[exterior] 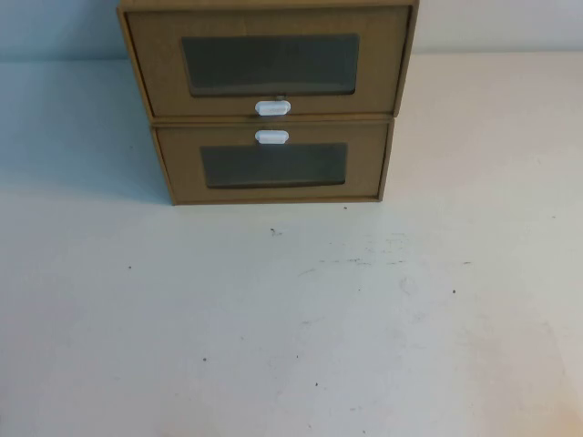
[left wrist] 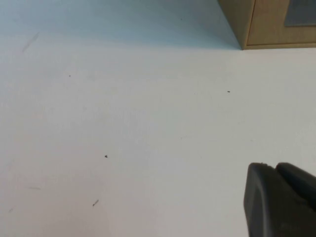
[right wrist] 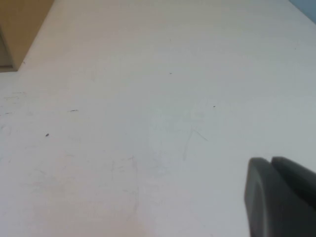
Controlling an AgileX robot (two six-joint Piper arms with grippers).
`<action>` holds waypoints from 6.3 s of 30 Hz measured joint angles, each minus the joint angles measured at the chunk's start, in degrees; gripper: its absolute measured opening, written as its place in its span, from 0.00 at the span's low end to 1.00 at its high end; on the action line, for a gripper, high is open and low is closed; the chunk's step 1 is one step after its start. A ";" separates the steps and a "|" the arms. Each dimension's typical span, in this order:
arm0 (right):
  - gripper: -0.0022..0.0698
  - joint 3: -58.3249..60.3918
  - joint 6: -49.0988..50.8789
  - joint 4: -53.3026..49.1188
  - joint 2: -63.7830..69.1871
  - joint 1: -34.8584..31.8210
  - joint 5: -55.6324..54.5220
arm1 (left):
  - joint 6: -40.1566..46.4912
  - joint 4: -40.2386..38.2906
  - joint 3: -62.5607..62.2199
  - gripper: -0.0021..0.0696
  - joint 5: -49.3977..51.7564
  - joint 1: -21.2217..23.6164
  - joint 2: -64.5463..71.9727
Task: Open the shoe box
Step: 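Pull the top drawer of the cardboard box fully open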
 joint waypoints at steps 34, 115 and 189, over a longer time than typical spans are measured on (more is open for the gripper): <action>0.01 0.00 0.00 0.00 0.00 0.00 0.00 | 0.00 0.00 0.00 0.02 -0.35 0.00 0.00; 0.01 0.00 0.00 0.00 0.00 0.00 0.00 | 31.09 -37.27 -133.99 0.02 37.58 -12.90 115.04; 0.01 -43.48 -28.43 39.33 48.73 1.66 27.85 | 24.47 -29.22 -144.68 0.02 43.34 -13.60 125.43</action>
